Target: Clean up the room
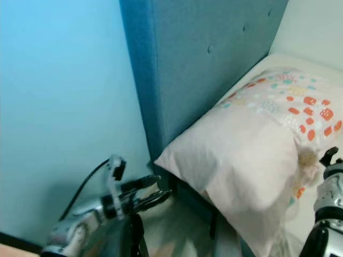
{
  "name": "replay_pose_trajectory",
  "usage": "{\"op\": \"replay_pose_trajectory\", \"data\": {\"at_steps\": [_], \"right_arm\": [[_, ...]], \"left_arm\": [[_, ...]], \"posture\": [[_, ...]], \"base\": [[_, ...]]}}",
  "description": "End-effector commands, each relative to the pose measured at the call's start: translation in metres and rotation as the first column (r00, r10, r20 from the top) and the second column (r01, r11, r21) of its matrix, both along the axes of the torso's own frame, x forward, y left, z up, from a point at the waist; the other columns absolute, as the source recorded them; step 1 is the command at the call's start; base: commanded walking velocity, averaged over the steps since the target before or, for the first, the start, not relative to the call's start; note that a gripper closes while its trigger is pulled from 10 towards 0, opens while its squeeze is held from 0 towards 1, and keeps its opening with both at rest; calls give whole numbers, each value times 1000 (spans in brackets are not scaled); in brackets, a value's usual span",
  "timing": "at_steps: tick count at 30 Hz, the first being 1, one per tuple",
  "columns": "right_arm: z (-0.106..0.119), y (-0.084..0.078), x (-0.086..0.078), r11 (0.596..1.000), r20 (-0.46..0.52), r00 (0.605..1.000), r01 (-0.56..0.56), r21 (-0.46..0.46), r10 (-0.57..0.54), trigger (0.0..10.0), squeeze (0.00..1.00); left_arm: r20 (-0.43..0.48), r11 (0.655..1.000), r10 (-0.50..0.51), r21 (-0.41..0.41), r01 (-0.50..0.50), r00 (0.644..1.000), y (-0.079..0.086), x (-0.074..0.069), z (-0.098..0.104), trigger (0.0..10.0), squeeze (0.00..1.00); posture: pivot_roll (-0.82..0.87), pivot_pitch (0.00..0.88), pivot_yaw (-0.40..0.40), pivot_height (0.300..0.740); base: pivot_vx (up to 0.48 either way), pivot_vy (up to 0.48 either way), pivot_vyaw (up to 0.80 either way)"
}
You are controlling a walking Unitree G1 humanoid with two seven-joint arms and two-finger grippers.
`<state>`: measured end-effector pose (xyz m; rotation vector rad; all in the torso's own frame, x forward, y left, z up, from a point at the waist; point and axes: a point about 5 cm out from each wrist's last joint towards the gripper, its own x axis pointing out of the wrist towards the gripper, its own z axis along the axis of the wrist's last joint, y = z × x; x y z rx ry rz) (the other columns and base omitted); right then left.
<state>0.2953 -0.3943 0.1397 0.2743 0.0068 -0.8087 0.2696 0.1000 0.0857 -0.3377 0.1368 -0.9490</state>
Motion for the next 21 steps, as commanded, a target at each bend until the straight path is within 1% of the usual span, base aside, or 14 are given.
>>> {"op": "replay_pose_trajectory", "data": {"at_steps": [1,2,6,7,9,10,11,12,13,14,15,18,20,21], "right_arm": [[-3,0,-1,1000,-17,1000,-3,2,3,10000,0],[-3,0,-1,1000,-17,1000,-3,2,3,10000,0],[-7,22,15,995,-15,995,-103,12,103,10000,0],[-7,22,15,995,-15,995,-103,12,103,10000,0],[-12,42,26,978,-3,979,-204,39,204,10000,0],[-12,42,26,978,-3,979,-204,39,204,10000,0],[-17,56,33,960,-1,962,-274,55,275,10000,0],[-19,65,37,945,0,947,-321,65,321,10000,0],[-19,65,37,945,0,947,-321,65,321,10000,0],[-24,74,40,929,0,932,-362,83,363,10000,0],[-24,74,40,929,0,932,-362,83,363,10000,0],[-38,97,43,892,-13,898,-436,121,441,10000,0],[-38,97,43,892,-13,898,-436,121,441,10000,0],[-41,101,43,886,-15,893,-444,131,450,10000,0]], "left_arm": [[-20,997,66,27,-65,998,-1,2,-7,10000,0],[-20,997,66,27,-65,998,-1,2,-7,10000,0],[-22,987,150,60,-148,988,-4,5,-12,10000,0],[-22,987,150,60,-148,988,-4,5,-12,10000,0],[-19,978,191,84,-189,981,-3,7,-16,10000,0],[-19,978,191,84,-189,981,-3,7,-16,10000,0],[-12,972,218,96,-216,976,-1,9,-16,10000,0],[-7,967,237,104,-235,972,0,10,-17,10000,0],[-7,967,237,104,-235,972,0,10,-17,10000,0],[5,959,259,114,-258,966,1,12,-17,10000,0],[5,959,259,114,-258,966,1,12,-17,10000,0],[31,938,317,139,-318,948,4,18,-18,10000,0],[31,938,317,139,-318,948,4,18,-18,10000,0],[36,933,328,144,-329,944,4,19,-17,10000,0]], "posture": [[141,101,1,535],[141,101,1,535],[135,100,-3,535],[135,100,-3,535],[136,101,-6,535],[136,101,-6,535],[136,104,-7,535],[136,104,-7,535],[136,104,-7,535],[135,107,-6,535],[135,107,-6,535],[131,113,-9,535],[131,113,-9,535],[131,113,-9,535]], "base": [[0,0,-613],[0,0,-613],[0,0,-613],[0,0,-613],[0,0,-606],[0,0,-606],[0,0,-606],[0,0,-606],[0,0,-606],[0,0,-613],[0,0,-613],[0,0,-600],[0,0,-600],[0,0,-600]]}}
